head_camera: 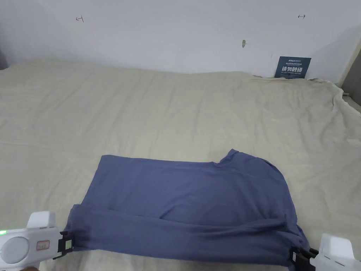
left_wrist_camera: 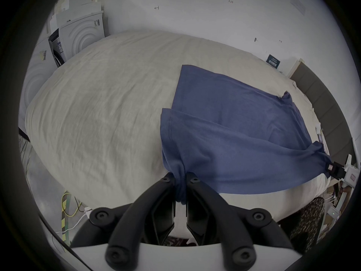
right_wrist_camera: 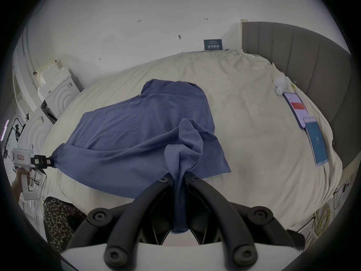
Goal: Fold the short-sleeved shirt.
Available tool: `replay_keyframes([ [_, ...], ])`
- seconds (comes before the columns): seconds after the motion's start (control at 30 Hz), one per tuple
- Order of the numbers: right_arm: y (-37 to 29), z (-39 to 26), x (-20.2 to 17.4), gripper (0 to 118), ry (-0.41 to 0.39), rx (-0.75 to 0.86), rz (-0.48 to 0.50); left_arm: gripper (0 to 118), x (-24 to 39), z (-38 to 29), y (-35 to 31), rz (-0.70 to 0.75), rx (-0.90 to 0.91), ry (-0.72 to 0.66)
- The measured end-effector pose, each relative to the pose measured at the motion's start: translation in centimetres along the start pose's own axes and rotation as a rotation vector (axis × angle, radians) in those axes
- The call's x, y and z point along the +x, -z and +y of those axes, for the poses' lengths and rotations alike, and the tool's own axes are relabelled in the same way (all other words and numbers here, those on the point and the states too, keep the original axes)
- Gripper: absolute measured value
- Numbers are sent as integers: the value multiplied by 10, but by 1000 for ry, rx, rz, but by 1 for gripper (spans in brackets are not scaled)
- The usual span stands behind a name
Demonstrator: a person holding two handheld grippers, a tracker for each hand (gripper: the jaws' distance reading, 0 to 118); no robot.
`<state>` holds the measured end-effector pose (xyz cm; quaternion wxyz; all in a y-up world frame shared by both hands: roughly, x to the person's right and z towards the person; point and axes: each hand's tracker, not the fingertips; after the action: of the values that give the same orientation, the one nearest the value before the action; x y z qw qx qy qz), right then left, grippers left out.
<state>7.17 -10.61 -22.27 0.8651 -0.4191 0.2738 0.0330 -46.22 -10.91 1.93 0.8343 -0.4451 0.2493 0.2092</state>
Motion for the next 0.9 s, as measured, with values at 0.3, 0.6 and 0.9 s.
replay_keyframes([
  [0.3, 32, -42, 12, 7, 52, -102, -46, 7, -3, -28, 29, 53, -74, 2],
  [0.6, 31, -42, 7, 31, 39, -113, -79, 45, 9, -30, 18, 80, -74, 31],
  [0.9, -51, 34, -26, 94, -20, 240, -94, 111, 34, 18, -59, 0, 210, 11],
])
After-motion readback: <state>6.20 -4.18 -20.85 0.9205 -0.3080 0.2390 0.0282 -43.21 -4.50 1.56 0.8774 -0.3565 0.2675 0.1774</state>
